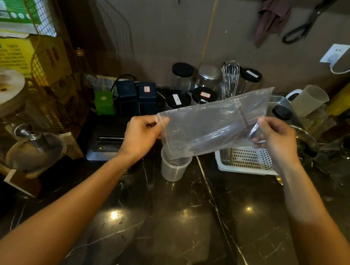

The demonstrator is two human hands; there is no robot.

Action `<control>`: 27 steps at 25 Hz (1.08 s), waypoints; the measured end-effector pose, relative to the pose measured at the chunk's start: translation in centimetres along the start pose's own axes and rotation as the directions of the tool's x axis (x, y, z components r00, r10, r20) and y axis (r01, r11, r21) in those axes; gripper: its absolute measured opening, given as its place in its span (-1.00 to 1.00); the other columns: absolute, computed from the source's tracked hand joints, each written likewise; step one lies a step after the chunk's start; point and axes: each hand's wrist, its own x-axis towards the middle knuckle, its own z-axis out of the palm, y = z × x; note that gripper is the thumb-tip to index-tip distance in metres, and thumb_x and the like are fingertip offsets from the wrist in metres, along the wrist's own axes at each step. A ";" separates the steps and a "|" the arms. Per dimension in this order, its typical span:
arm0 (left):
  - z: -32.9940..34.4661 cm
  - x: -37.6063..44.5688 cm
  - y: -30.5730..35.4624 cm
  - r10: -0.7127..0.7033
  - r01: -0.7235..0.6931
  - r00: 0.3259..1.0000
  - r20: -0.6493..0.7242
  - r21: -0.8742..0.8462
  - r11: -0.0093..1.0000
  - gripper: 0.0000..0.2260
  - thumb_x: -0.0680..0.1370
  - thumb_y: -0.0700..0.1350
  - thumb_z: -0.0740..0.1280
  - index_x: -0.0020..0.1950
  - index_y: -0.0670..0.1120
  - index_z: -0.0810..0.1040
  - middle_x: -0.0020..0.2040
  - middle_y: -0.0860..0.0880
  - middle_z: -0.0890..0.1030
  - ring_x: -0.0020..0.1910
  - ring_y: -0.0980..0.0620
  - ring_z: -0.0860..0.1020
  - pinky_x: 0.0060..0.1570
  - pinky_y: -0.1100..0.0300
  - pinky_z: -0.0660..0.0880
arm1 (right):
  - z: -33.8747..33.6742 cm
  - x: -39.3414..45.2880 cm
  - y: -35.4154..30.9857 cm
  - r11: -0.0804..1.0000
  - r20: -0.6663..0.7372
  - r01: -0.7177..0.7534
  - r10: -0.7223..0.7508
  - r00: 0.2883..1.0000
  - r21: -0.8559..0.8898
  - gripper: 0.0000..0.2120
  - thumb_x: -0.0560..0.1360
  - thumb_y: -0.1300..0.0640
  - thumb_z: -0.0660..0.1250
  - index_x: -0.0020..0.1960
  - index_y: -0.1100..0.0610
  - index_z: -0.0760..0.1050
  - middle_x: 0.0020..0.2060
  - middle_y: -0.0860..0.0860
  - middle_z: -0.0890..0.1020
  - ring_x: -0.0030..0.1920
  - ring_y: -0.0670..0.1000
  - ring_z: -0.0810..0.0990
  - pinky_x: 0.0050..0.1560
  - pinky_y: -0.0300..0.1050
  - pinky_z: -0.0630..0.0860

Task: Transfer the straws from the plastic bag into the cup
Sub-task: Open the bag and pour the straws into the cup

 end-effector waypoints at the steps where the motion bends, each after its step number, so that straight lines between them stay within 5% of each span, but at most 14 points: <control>1: 0.0 0.0 -0.6 -0.011 0.011 1.000 -0.004 -0.008 1.000 -0.83 0.66 -0.11 0.37 0.08 -0.13 0.73 -0.04 -0.01 0.77 -0.03 0.05 0.76 -0.09 0.25 0.68 | 0.1 0.2 -0.3 1.000 0.005 0.022 -0.021 1.000 -0.022 -0.80 0.68 -0.01 0.34 0.17 0.06 0.66 -0.13 0.02 0.72 -0.28 -0.08 0.65 -0.26 -0.17 0.65; 7: -0.6 -0.5 -4.1 -0.115 0.112 0.993 -0.017 -0.109 0.988 -0.85 0.66 -0.11 0.36 0.02 -0.04 0.73 -0.02 0.02 0.78 0.00 0.03 0.75 -0.03 0.20 0.69 | 2.1 1.1 -2.1 0.977 0.033 0.125 -0.121 0.992 -0.176 -0.88 0.68 -0.02 0.33 0.04 -0.11 0.65 -0.10 0.01 0.72 -0.29 -0.13 0.68 -0.21 -0.14 0.69; 12: -1.0 -1.1 -6.5 -0.222 0.213 0.975 -0.032 -0.168 0.962 -0.83 0.66 -0.10 0.37 -0.02 -0.10 0.74 -0.04 0.03 0.78 0.00 0.02 0.76 -0.08 0.22 0.69 | 3.7 1.5 -3.6 0.945 0.065 0.201 -0.191 0.979 -0.259 -0.74 0.67 0.01 0.35 -0.11 -0.32 0.64 -0.24 -0.14 0.73 -0.33 -0.11 0.72 -0.29 -0.12 0.73; 17: -0.9 -1.2 -7.3 -0.276 0.264 0.960 -0.035 -0.207 0.942 -0.83 0.66 -0.08 0.36 0.00 -0.08 0.73 -0.01 0.04 0.78 0.02 0.03 0.76 -0.10 0.25 0.68 | 4.8 2.1 -5.2 0.885 0.082 0.302 -0.292 0.953 -0.354 -0.87 0.68 -0.02 0.31 0.04 -0.16 0.63 -0.26 -0.14 0.70 -0.31 -0.07 0.70 -0.11 0.16 0.72; 21: -0.9 -1.1 -7.7 -0.305 0.291 0.952 -0.033 -0.216 0.932 -0.83 0.66 -0.06 0.35 0.04 -0.09 0.73 0.03 -0.04 0.77 0.04 0.00 0.76 -0.03 0.17 0.70 | 5.6 2.2 -6.8 0.826 0.135 0.401 -0.380 0.915 -0.395 -0.77 0.67 -0.02 0.25 0.03 0.01 0.67 -0.17 0.12 0.72 -0.20 0.15 0.69 -0.05 0.26 0.64; 27: -0.7 -1.5 -8.2 -0.335 0.327 0.942 -0.005 -0.212 0.921 -0.79 0.67 -0.06 0.34 0.10 -0.16 0.70 0.08 -0.16 0.74 0.08 -0.07 0.74 0.10 0.04 0.69 | 5.8 1.8 -7.7 0.776 0.173 0.425 -0.392 0.904 -0.466 -0.67 0.71 0.03 0.23 0.03 0.23 0.65 -0.15 0.20 0.70 -0.20 0.20 0.67 -0.09 0.33 0.62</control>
